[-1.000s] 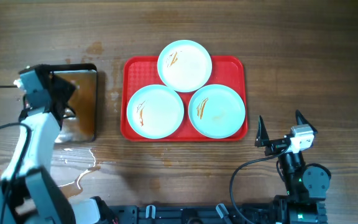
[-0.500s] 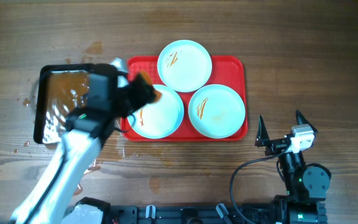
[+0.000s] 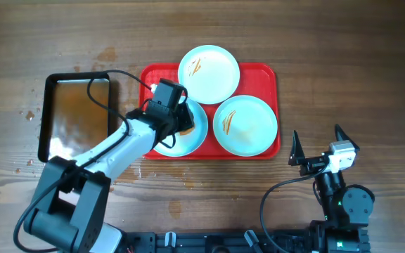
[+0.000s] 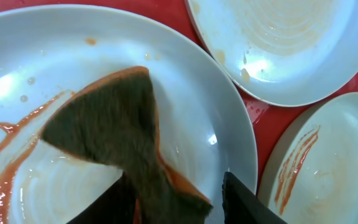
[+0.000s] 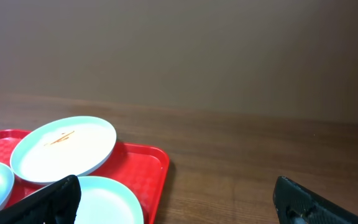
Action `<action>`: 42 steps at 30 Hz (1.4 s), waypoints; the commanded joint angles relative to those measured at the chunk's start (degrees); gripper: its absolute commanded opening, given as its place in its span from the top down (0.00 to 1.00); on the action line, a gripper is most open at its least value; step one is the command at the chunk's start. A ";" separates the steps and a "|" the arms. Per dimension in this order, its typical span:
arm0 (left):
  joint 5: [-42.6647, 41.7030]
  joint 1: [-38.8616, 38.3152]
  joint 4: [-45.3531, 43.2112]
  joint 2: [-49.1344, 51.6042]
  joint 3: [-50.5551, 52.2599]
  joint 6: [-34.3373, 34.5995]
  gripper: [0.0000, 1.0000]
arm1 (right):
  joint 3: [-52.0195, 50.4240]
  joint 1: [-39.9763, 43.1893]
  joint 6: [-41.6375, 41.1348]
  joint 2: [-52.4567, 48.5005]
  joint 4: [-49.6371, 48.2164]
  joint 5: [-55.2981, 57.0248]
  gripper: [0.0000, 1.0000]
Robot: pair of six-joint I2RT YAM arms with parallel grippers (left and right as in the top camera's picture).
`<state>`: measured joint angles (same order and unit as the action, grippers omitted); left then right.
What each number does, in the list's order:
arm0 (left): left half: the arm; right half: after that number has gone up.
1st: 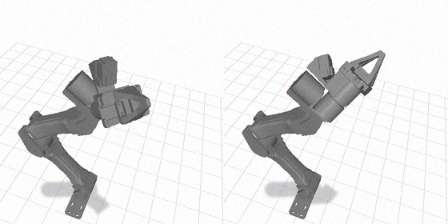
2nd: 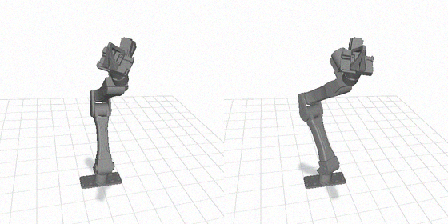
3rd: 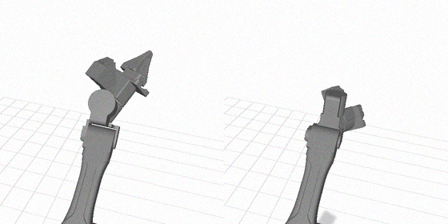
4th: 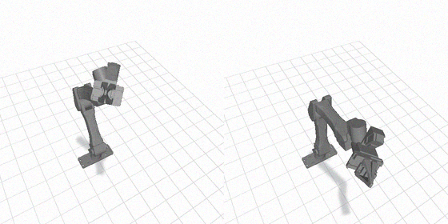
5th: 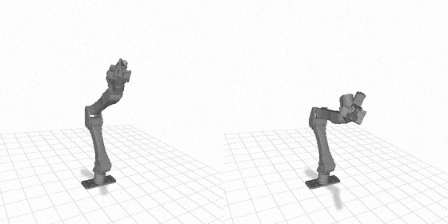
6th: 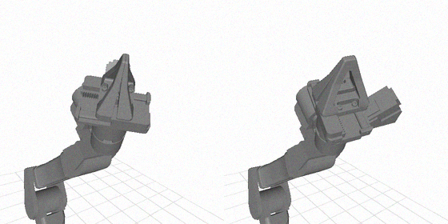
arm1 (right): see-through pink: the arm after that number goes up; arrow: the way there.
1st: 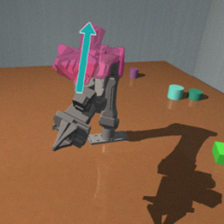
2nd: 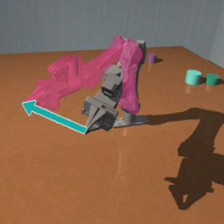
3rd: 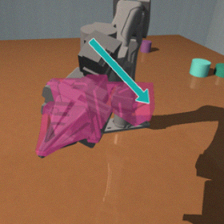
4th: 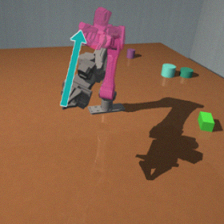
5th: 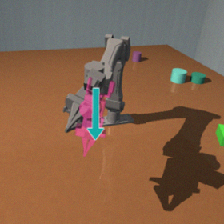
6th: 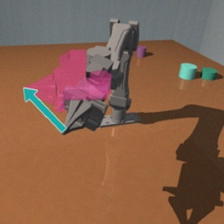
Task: Clean dirty plates on tray and stack at the side
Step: 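Reach the right gripper to the rim of the top white plate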
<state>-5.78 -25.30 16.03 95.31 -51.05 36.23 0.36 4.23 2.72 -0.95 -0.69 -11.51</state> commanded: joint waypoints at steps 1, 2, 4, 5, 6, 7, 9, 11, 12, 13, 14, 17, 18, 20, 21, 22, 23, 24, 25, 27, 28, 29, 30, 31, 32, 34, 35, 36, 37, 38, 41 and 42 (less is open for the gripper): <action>1.16 0.02 0.68 -7.21 -0.09 -5.46 0.56 | -0.07 0.13 0.26 0.31 -0.13 0.07 0.00; 2.45 0.02 1.77 -10.23 -0.09 -6.56 0.52 | -0.07 0.13 0.26 0.31 -0.13 0.07 0.00; 5.27 0.02 4.50 -14.95 -0.09 -7.02 0.49 | -0.07 0.13 0.26 0.31 -0.13 0.07 0.00; 6.19 0.02 5.73 -16.79 -0.09 -7.43 0.49 | -0.07 0.13 0.26 0.31 -0.13 0.07 0.00; 7.65 0.02 7.41 -19.17 -0.09 -7.52 0.48 | -0.07 0.13 0.28 0.31 -0.13 0.07 0.00; 8.46 0.02 8.74 -21.24 -0.09 -7.50 0.34 | -0.07 0.13 0.28 0.31 -0.13 0.07 0.00; 8.46 0.02 10.84 -24.17 -0.09 -7.52 0.04 | -0.07 0.13 0.26 0.31 -0.13 0.07 0.00; 8.44 0.02 10.84 -24.17 -0.07 -7.52 0.00 | -0.07 0.13 0.28 0.31 -0.13 0.07 0.00; 8.44 0.02 10.86 -24.17 -0.07 -7.50 0.00 | -0.07 0.13 0.09 0.31 -1.31 -0.20 0.00; 8.41 0.02 11.19 -24.17 -0.07 -7.50 0.00 | -0.07 0.13 -2.91 0.31 -4.57 -3.50 0.00; 8.20 0.00 12.22 -24.17 -0.07 -7.50 0.00 | -0.07 0.13 -12.90 0.31 -8.17 -12.46 0.00; 8.26 0.02 16.37 -24.17 -0.07 -7.52 0.00 | -0.07 0.13 -40.09 0.31 -12.96 -23.93 0.00; 8.24 0.02 16.72 -24.17 -0.07 -7.52 0.00 | -0.07 0.13 -45.72 0.31 -19.37 -24.59 0.00; 8.26 0.02 17.03 -24.15 -0.07 -7.52 0.00 | 1.01 0.13 -48.54 -0.15 -30.51 -24.68 0.00; 8.39 0.02 17.03 -24.15 -0.07 -7.52 0.00 | 3.52 0.13 -48.41 -1.20 -29.64 -24.74 0.00; 8.50 0.07 16.98 -24.15 -0.07 -7.50 0.00 | 7.52 0.13 -45.66 -3.65 -25.94 -26.47 0.00; 8.48 0.13 16.98 -24.15 -0.07 -7.48 0.00 | 12.79 0.13 -40.41 -7.80 -21.03 -29.97 0.00; 8.48 0.13 17.03 -24.15 -0.07 -7.26 0.00 | 19.50 0.13 -33.79 -14.12 -14.69 -35.21 0.00; 8.48 0.74 17.05 -24.15 -0.07 -6.08 0.00 | 28.37 0.13 -26.91 -23.10 -6.45 -41.33 0.00; 8.33 5.60 18.29 -24.17 -0.07 1.31 0.00 | 52.83 0.07 -9.88 -45.31 23.52 -48.41 0.00; 7.63 8.41 19.52 -24.17 -0.07 4.26 0.00 | 64.81 -0.59 0.13 -54.03 39.95 -42.47 0.00; 5.95 11.43 20.81 -24.17 -0.07 5.79 0.00 | 75.06 -2.16 5.27 -61.31 51.98 -31.78 0.00; 3.54 14.43 21.79 -24.17 -0.07 6.25 0.00 | 87.84 -5.01 5.97 -70.64 63.65 -18.53 0.00; 2.60 16.35 22.47 -24.17 -0.07 6.25 0.00 | 95.34 -7.28 4.50 -76.48 69.11 -14.82 0.00; 2.60 17.38 22.64 -24.17 -0.07 6.25 0.00 | 100.50 -8.68 1.31 -80.91 71.10 -15.52 0.00; 2.60 18.05 23.04 -24.17 -0.07 6.25 0.00 | 104.35 -10.19 -8.35 -86.36 68.98 -18.64 0.00; 2.62 18.03 23.04 -24.17 -0.07 6.25 0.00 | 104.15 -10.73 -14.56 -88.59 67.65 -19.39 0.00; 2.67 18.03 23.15 -24.17 -0.07 6.23 0.00 | 103.86 -11.47 -17.99 -91.71 65.64 -19.80 0.00; 3.74 18.05 23.93 -24.15 -0.07 6.25 0.00 | 103.86 -13.29 -14.08 -95.27 65.20 -20.87 0.00; 4.37 18.14 24.22 -24.15 -0.07 6.25 0.00 | 103.86 -15.87 -10.82 -98.44 65.94 -19.85 0.00; 4.37 19.21 25.27 -24.15 -0.07 6.23 0.00 | 103.89 -25.42 -9.18 -110.22 67.43 -9.86 0.00; 4.37 19.67 25.64 -24.15 -0.07 6.23 0.00 | 103.89 -27.58 -9.09 -113.85 65.83 -10.10 0.00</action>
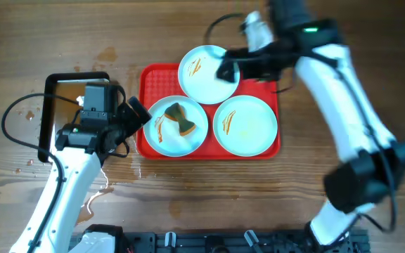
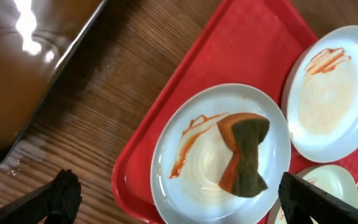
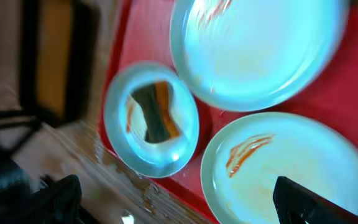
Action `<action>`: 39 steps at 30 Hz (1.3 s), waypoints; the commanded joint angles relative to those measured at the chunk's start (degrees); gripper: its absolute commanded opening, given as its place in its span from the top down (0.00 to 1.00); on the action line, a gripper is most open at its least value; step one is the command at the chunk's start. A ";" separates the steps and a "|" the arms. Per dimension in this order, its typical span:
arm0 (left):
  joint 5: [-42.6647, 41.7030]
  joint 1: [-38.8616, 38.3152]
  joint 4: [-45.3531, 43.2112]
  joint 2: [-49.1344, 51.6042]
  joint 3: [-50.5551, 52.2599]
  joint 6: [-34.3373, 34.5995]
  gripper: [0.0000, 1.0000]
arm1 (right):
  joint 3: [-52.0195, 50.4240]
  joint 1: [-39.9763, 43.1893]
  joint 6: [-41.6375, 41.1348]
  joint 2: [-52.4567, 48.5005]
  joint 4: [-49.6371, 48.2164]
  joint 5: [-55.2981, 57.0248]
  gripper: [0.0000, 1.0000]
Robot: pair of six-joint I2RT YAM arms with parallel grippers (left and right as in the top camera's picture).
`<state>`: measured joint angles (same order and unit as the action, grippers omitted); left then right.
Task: Clean dirty plates on tray and stack at the side
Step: 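Reach the right gripper to the rim of the top white plate, then scrub the lower-left plate with the sponge in the left gripper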
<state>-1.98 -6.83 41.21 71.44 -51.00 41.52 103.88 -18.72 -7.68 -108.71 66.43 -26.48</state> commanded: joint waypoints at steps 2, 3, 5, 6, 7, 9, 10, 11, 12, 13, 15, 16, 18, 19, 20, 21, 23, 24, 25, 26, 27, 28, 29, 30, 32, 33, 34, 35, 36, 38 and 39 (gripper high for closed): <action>1.09 2.01 1.73 -0.28 -0.07 0.94 0.00 | 0.37 -7.06 1.27 -10.12 -5.64 3.34 0.20; 2.14 2.43 2.34 -0.28 -0.04 0.94 0.00 | 0.37 -7.52 1.16 -10.97 -6.99 3.43 0.50; 3.15 3.02 3.93 -0.28 0.00 0.94 0.00 | 0.35 -8.31 -1.11 -13.20 -8.72 4.24 0.31; 3.15 3.04 4.50 -0.28 0.00 0.94 0.00 | 0.24 -8.61 -0.39 -14.10 -8.76 4.17 0.39; 3.15 3.04 4.52 -0.28 0.00 0.94 0.00 | -0.07 -8.94 0.22 -14.78 -8.74 4.17 0.40; 3.15 3.04 4.50 -0.28 0.00 0.94 0.00 | -2.12 -9.88 0.39 -15.61 -8.96 4.96 0.40; 3.15 3.04 4.50 -0.28 0.00 0.94 0.00 | -3.43 -10.38 0.44 -15.85 -9.77 6.23 0.40; 3.15 3.04 4.46 -0.28 0.00 0.94 0.00 | -4.92 -10.78 0.28 -15.93 -10.88 6.32 0.40; 3.17 3.04 4.26 -0.28 0.00 0.94 0.00 | -5.73 -10.93 0.09 -15.96 -11.43 5.86 0.40; 3.17 3.04 4.28 -0.28 0.00 0.94 0.00 | -6.38 -11.08 -0.02 -15.96 -11.89 5.70 0.40; 3.17 3.04 4.28 -0.28 0.00 0.94 0.00 | -7.65 -11.43 0.00 -16.26 -13.70 5.99 0.40; 3.17 3.04 4.31 -0.28 0.00 0.94 0.00 | -7.87 -11.43 0.02 -16.57 -13.90 5.99 0.40; 3.17 3.04 4.33 -0.28 0.00 0.94 0.00 | -7.98 -11.45 0.02 -17.44 -14.01 6.03 0.48; 3.17 3.04 4.33 -0.28 0.00 0.94 0.00 | -8.00 -11.50 0.04 -17.99 -14.14 6.34 0.51; 3.17 3.04 4.33 -0.24 0.00 0.94 0.00 | -8.00 -11.67 0.00 -19.39 -14.14 7.67 0.53; 3.15 3.04 4.33 -0.20 0.00 0.94 0.00 | -8.00 -11.72 -0.04 -20.06 -14.14 7.63 0.55; 3.15 3.04 4.33 -0.17 0.00 0.94 0.00 | -8.00 -11.72 -0.04 -21.09 -14.43 7.65 0.62; 3.15 3.04 4.35 -0.17 0.00 0.94 0.00 | -8.00 -11.72 -0.02 -21.31 -14.62 7.67 0.62; 3.10 3.04 4.55 -0.17 0.07 0.94 0.00 | -8.00 -11.72 -0.02 -21.42 -14.91 7.67 0.64; 2.67 3.04 4.98 -0.17 0.13 0.94 0.00 | -8.00 -11.72 -0.17 -21.44 -15.26 7.67 0.71; 1.51 2.91 5.20 -0.07 0.33 0.92 0.00 | -8.00 -11.72 -0.94 -21.51 -15.54 7.65 0.76; -0.13 2.82 5.18 0.07 0.63 0.92 0.00 | -8.00 -11.72 -1.53 -21.51 -15.87 7.65 0.78; -2.67 2.82 4.74 0.61 1.44 0.92 0.00 | -8.00 -11.76 -1.60 -21.51 -16.26 7.63 0.82; -5.53 2.78 3.58 1.53 2.45 0.90 0.01 | -8.00 -11.80 -2.16 -21.51 -16.41 7.65 0.88; -12.41 1.49 -1.09 4.04 3.89 -2.45 0.01 | -8.00 -12.00 -2.97 -21.51 -16.48 7.65 0.96; -13.27 0.02 -3.02 5.92 4.00 -2.47 0.01 | -8.00 -12.20 -2.97 -21.51 -16.52 7.67 0.96; -13.25 -1.62 -4.68 7.63 4.00 -2.23 0.01 | -8.00 -12.26 -3.02 -21.51 -16.57 7.65 0.96; -13.35 -3.37 -6.88 9.64 3.98 -2.01 0.02 | -8.00 -12.33 -3.06 -21.51 -16.72 7.65 0.96; -14.29 -5.18 -9.53 11.54 3.98 -2.03 0.07 | -8.00 -12.35 -3.15 -21.51 -16.83 7.65 0.96; -14.93 -8.59 -15.30 15.19 3.98 -2.01 0.12 | -8.00 -12.39 -4.13 -21.51 -16.90 7.67 0.96; -14.93 -9.29 -17.62 16.48 3.98 -2.01 0.15 | -8.00 -12.39 -4.37 -21.51 -16.90 7.65 0.96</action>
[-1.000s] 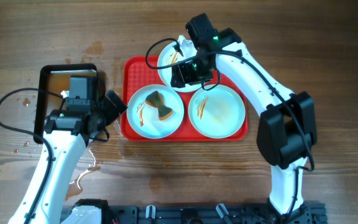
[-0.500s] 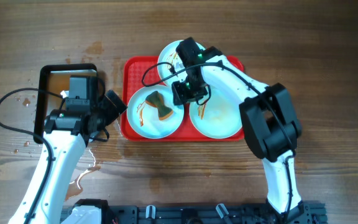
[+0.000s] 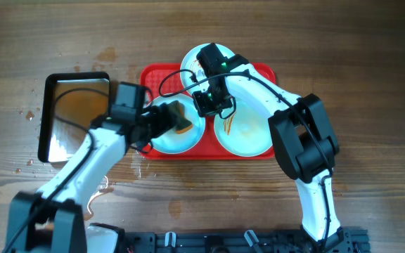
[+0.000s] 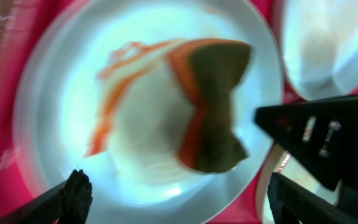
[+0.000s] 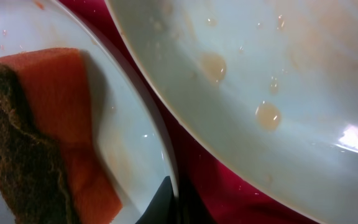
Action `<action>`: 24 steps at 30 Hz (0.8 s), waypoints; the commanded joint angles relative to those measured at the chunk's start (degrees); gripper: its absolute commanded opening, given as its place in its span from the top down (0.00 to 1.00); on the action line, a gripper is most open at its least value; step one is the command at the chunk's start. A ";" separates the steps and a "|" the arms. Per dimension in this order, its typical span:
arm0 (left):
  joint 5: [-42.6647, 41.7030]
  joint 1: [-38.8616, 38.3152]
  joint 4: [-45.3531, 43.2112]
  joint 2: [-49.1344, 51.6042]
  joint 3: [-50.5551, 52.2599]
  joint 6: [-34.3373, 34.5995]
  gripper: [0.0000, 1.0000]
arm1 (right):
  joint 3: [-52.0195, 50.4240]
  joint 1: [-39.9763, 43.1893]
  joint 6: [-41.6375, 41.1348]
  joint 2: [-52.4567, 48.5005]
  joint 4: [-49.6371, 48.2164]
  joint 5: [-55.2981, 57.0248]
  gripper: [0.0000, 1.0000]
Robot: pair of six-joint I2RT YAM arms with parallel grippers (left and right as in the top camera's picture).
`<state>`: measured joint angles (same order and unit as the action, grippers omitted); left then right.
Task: Clean dirty plates on tray and stack at the side
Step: 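Scrub the lower-left plate with the sponge in the left gripper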
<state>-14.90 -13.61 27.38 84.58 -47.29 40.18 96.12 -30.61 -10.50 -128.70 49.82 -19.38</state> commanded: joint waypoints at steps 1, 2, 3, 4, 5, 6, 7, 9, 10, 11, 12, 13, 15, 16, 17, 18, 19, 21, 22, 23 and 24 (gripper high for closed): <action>-2.01 -2.99 -7.06 4.98 0.26 -0.68 0.24 | -0.24 -0.50 -1.53 -1.51 -0.31 0.55 0.96; -2.01 -3.23 -9.70 6.32 0.26 -0.66 0.32 | -0.24 -0.52 -1.55 -1.51 -0.33 0.55 0.96; -2.03 -3.43 -11.76 7.19 0.26 -0.44 0.33 | -0.24 -0.52 -1.55 -1.51 -0.35 0.55 0.96; -2.01 -3.74 -14.73 8.33 0.26 -0.28 0.33 | -0.24 -0.52 -1.66 -1.51 -0.37 0.55 0.96; -1.86 -3.93 -16.31 8.83 0.26 -0.31 0.34 | -0.24 -0.52 -1.66 -1.51 -0.35 0.55 0.96; -1.03 -3.93 -17.55 8.92 0.26 -0.31 0.35 | -0.24 -0.52 -1.66 -1.51 -0.35 0.55 0.96; 1.31 -4.04 -18.05 8.92 0.24 -0.31 0.37 | -0.24 -0.57 -1.64 -1.51 -0.37 0.55 0.96; 6.38 -4.68 -18.16 8.98 0.24 -0.31 0.38 | -0.24 -0.63 -1.64 -1.51 -0.76 0.55 0.96; 7.21 -5.07 -18.16 8.98 0.24 -0.42 0.38 | -0.24 -0.63 -1.66 -1.51 -1.03 0.55 0.96; 7.63 -5.88 -18.23 8.98 0.24 -0.79 0.38 | -0.24 -0.68 -1.66 -1.51 -1.29 0.55 0.96; 9.05 -6.80 -18.21 8.98 0.24 -0.79 0.37 | -0.24 -0.68 -1.66 -1.51 -1.40 0.55 0.96; 11.80 -8.28 -18.21 8.98 0.24 -0.76 0.38 | -0.24 -0.68 -1.68 -1.51 -1.36 0.55 0.96; 15.78 -10.58 -18.88 8.98 0.24 -0.74 0.39 | -0.24 -0.72 -1.66 -1.51 -1.31 0.55 0.96; 17.49 -11.37 -19.08 9.18 0.24 -0.70 0.43 | -0.24 -0.72 -1.64 -1.51 -1.29 0.55 0.96; 19.15 -12.00 -19.34 9.62 0.24 -0.68 0.44 | -0.24 -0.72 -1.64 -1.51 -1.22 0.55 0.96; 20.24 -12.07 -19.67 10.78 0.24 0.39 0.43 | -0.24 -0.72 -1.62 -1.51 -1.16 0.55 0.96; 20.61 -11.87 -19.87 11.65 0.24 1.51 0.41 | -0.24 -0.72 -1.64 -1.51 -1.16 0.55 0.96; 20.57 -11.10 -20.02 12.90 0.24 3.87 0.41 | -0.24 -0.72 -1.64 -1.51 -1.16 0.55 0.96; 20.55 -10.62 -20.59 13.42 0.24 4.04 0.41 | -0.24 -0.72 -1.66 -1.51 -1.16 0.55 0.96; 20.46 -10.60 -21.16 13.73 0.24 4.04 0.41 | -0.24 -0.72 -1.64 -1.51 -1.16 0.57 0.95; 19.41 -10.60 -21.68 13.90 0.24 4.48 0.41 | -0.24 -0.72 -1.66 -1.51 -1.20 0.55 0.95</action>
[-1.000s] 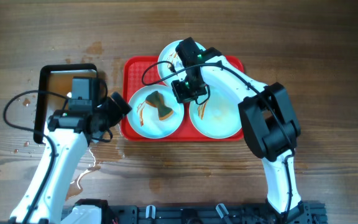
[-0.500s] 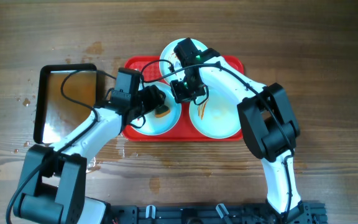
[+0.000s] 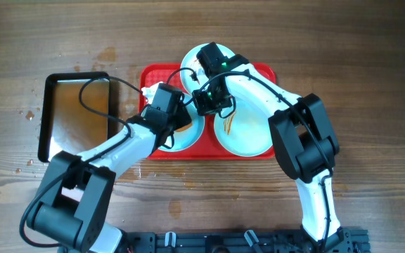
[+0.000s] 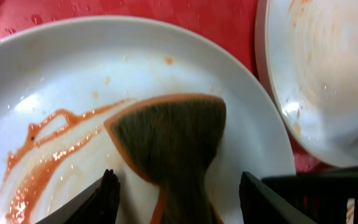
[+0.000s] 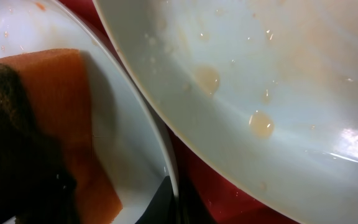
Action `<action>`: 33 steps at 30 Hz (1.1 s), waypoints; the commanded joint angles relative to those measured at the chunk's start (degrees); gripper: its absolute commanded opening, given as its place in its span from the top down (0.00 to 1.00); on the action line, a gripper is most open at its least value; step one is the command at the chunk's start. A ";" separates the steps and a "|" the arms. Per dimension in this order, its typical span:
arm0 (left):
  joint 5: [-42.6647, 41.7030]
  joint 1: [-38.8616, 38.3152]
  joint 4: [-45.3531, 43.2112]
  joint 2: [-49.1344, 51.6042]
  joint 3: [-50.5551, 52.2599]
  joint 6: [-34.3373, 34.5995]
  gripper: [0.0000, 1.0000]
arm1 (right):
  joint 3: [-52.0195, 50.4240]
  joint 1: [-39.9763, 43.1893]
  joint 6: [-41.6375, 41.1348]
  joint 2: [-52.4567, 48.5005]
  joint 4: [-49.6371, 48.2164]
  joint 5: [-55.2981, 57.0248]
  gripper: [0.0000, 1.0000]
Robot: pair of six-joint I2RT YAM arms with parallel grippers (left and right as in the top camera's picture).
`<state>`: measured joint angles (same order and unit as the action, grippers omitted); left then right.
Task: Clean dirty plates on tray and stack at the side
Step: 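Scrub the lower-left plate with the sponge in the left gripper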
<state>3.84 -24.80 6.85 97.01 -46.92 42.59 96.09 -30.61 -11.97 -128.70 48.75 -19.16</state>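
Three white plates smeared with red sauce sit on the red tray. The front-left plate carries an orange sponge with a dark scouring side up, next to a sauce streak. My left gripper is open low over this plate, one finger on each side of the sponge. My right gripper is shut on this plate's right rim, beside the front-right plate. Seen from overhead, both grippers, left and right, meet at that plate.
A black pan of brownish water stands on the table left of the tray. The back plate lies partly under my right arm. Water drops and a small puddle wet the wood at the front left.
My left gripper has come down from above the front-left plate and now straddles the sponge, still open. My right gripper stays pinched on the plate's rim.
First my left gripper held the sponge in the front-left plate while my right arm rested open at the front right. Then the sponge lay loose in the plate, left gripper off the tray, right arm over the back plate. Later the right gripper pinched the rim.
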 commanded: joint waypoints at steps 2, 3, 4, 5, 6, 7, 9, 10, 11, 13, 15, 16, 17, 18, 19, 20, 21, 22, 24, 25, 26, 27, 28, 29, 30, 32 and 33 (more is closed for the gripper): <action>-1.42 0.59 -1.75 2.27 -0.13 4.87 0.52 | -0.22 -0.72 -0.17 -1.51 -0.26 0.35 0.95; -1.36 0.57 -1.75 2.75 -0.13 4.83 0.60 | -0.22 -0.72 -0.20 -1.51 -0.26 0.35 0.95; -0.94 0.59 -1.68 3.67 -0.13 4.81 0.69 | -0.22 -0.72 -0.15 -1.51 -0.15 0.33 0.95; -0.44 0.59 -1.51 4.02 -0.13 4.79 0.75 | -0.22 -0.72 -0.15 -1.51 -0.07 0.33 0.95; 1.53 0.59 -1.07 4.04 -0.13 4.52 0.96 | -0.22 -0.72 -0.13 -1.51 0.07 0.33 0.95; 2.91 0.61 -1.05 3.41 -0.13 4.13 0.96 | -0.22 -0.72 -0.13 -1.51 0.13 0.33 0.96; 3.17 1.09 0.52 -0.02 -0.22 4.17 0.96 | -0.22 -0.72 -0.13 -1.51 0.11 0.35 0.95; 3.19 1.44 1.99 -2.58 -0.22 4.17 0.96 | -0.22 -0.72 -0.15 -1.51 0.13 0.35 0.95; 3.17 2.05 4.42 -5.49 -0.22 4.20 0.96 | -0.22 -0.72 -0.17 -1.51 0.15 0.33 0.96; 3.08 3.15 6.14 -6.56 -0.22 4.66 0.96 | -0.22 -0.72 -0.20 -1.51 0.11 0.33 0.96; 1.33 3.56 6.40 -5.27 -0.22 4.66 0.96 | -0.22 -0.72 -0.17 -1.51 0.11 0.33 0.95; 0.02 3.54 5.90 -4.02 -0.22 4.70 0.96 | -0.22 -0.72 -0.17 -1.51 0.11 0.33 0.95; -0.35 3.37 5.09 -2.54 -0.22 6.54 0.96 | -0.22 -0.72 -0.17 -1.51 0.09 0.33 0.95; -0.33 3.32 3.67 -0.90 -0.22 8.50 0.96 | -0.22 -0.72 -0.20 -1.51 0.09 0.33 0.95; -0.37 3.32 1.03 1.18 -0.22 9.60 0.96 | -0.22 -0.72 -0.20 -1.51 0.09 0.33 0.95; -0.70 3.32 -1.60 2.97 -0.22 10.08 0.96 | -0.22 -0.72 -0.22 -1.51 0.09 0.33 0.95; -1.33 3.32 -3.39 4.35 -0.22 10.62 0.96 | -0.22 -0.72 -0.24 -1.51 0.11 0.33 0.96; -2.56 3.32 -6.19 6.23 -0.22 10.60 0.96 | -0.22 -0.72 -0.24 -1.51 0.11 0.33 0.96; -2.62 3.34 -7.30 8.44 -0.22 10.29 0.96 | -0.22 -0.72 -0.22 -1.51 0.13 0.33 0.96; -1.36 3.61 -4.92 8.41 -0.22 10.16 0.96 | -0.22 -0.72 -0.22 -1.51 0.15 0.35 0.96; -1.40 4.13 -3.50 8.07 -0.22 10.16 0.96 | -0.22 -0.72 -0.22 -1.51 0.15 0.33 0.96; -1.40 4.98 -1.66 7.39 -0.24 10.16 0.96 | -0.22 -0.72 -0.20 -1.51 0.13 0.35 0.96; -1.36 6.08 0.72 6.32 -0.24 9.64 0.96 | -0.22 -0.72 -0.22 -1.60 0.11 0.35 0.96; -1.07 7.82 4.20 4.39 -0.24 4.98 0.96 | -0.22 -0.72 -0.20 -1.64 0.11 0.35 0.96; -0.28 8.70 6.12 3.43 -0.24 2.89 0.96 | -0.22 -0.72 -0.20 -1.73 0.09 0.35 0.96; 1.99 10.69 10.86 1.14 -0.24 0.76 0.96 | -0.22 -0.72 -0.20 -1.84 0.09 0.35 0.96; 2.03 11.58 12.41 -0.11 -0.24 -0.46 0.96 | -0.22 -0.72 -0.17 -1.99 0.09 0.35 0.95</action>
<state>2.37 -15.68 15.07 98.54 -49.08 47.18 96.09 -30.68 -12.36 -128.70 48.75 -18.85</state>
